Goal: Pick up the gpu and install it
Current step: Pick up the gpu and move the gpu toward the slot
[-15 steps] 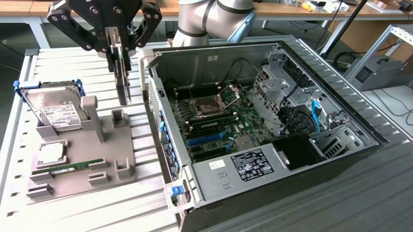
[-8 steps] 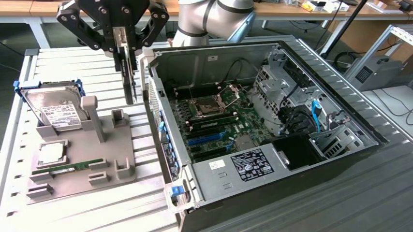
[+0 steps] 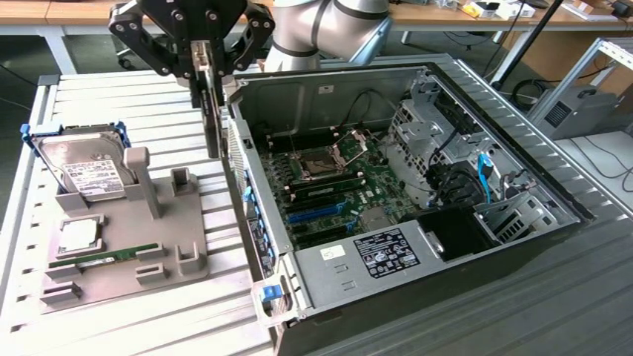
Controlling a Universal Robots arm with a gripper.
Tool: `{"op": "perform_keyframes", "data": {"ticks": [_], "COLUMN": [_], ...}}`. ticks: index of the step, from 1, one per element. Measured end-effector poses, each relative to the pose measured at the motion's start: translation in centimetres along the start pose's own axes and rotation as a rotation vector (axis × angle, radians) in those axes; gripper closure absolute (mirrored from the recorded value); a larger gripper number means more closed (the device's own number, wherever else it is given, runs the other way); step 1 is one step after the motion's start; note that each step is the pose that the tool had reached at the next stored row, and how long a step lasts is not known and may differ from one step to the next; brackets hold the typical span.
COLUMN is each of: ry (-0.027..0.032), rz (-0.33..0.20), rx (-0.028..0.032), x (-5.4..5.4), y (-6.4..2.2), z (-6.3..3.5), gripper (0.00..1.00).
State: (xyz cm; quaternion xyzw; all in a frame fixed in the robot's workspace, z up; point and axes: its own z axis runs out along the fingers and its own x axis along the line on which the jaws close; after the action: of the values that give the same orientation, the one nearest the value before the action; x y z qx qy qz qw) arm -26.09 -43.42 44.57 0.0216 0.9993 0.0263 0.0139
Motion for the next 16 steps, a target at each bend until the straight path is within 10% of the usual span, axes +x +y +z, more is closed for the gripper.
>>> {"op": "perform_keyframes", "data": {"ticks": [16], "ry": [0.0000], "rz": [0.000], "rx": [-0.0001], "x": [-3.7], "y": [0.16], "z": [0.11], "gripper": [0.73]}}
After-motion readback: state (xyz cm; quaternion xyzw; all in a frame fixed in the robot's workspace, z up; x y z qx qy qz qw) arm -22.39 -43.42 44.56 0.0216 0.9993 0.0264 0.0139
